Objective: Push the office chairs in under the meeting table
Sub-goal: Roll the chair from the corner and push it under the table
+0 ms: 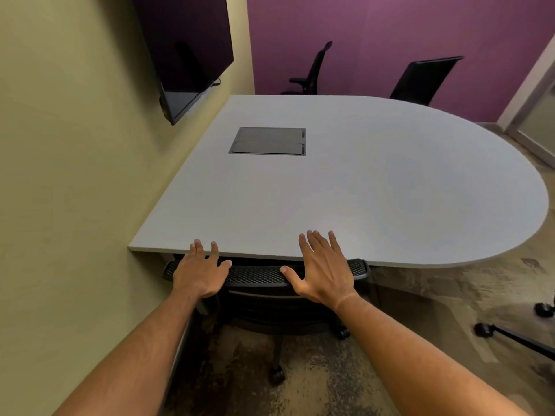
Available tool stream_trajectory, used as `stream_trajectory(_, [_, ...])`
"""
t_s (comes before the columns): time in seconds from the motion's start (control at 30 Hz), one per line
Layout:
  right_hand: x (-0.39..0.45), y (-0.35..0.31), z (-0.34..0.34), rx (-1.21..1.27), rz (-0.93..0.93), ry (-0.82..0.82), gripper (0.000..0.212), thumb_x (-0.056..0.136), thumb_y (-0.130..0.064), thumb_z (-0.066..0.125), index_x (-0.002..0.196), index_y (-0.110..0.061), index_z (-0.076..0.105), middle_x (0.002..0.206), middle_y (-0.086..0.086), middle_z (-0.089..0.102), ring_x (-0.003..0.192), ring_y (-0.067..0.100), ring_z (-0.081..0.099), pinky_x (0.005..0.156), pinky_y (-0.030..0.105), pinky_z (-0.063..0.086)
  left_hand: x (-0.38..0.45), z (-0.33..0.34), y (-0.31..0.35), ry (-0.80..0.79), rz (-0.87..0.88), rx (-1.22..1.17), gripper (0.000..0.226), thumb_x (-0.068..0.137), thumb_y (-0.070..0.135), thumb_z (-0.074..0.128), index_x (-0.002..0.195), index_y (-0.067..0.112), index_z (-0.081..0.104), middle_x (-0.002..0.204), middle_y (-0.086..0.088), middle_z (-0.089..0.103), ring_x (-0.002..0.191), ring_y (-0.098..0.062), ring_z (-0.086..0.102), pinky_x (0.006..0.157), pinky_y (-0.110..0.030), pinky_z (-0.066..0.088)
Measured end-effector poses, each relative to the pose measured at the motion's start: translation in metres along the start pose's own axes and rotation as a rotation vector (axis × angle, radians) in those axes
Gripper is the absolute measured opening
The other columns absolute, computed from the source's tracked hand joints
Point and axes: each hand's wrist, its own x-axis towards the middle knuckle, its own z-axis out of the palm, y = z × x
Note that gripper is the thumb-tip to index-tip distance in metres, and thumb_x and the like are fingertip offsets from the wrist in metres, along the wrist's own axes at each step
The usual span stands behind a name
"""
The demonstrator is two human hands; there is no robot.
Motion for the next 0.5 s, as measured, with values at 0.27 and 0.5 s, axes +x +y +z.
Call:
stream_trajectory(0.27, [0.024,-0.022,0.005,0.022,0.038,0.014,0.097,0.084,-0.076,0.016,0.149,-0.004,0.021,0.156,0.019,0.027,0.148,0.029,0.017,0.12,0.051,0.008,0.032,-0.006,-0.025,0.008,0.015,0.023,0.07,0.098,0.056,0.016,0.155,0.019,-0.003,0.159,-0.024,-0.01,0.149,-0.033,-0.004,0.119,-0.044,0.008])
stream_trajectory(0.5, [0.04,-0.048,0.015,0.092,0.035,0.035,0.095,0.084,-0.073,0.022,0.149,-0.003,0.023,0.156,0.02,0.028,0.147,0.031,0.018,0.12,0.052,0.008,0.055,-0.008,-0.05,-0.043,-0.037,-0.003,0.065,0.098,0.051,0.02,0.154,0.029,-0.002,0.159,-0.023,-0.01,0.149,-0.033,-0.003,0.119,-0.046,0.009])
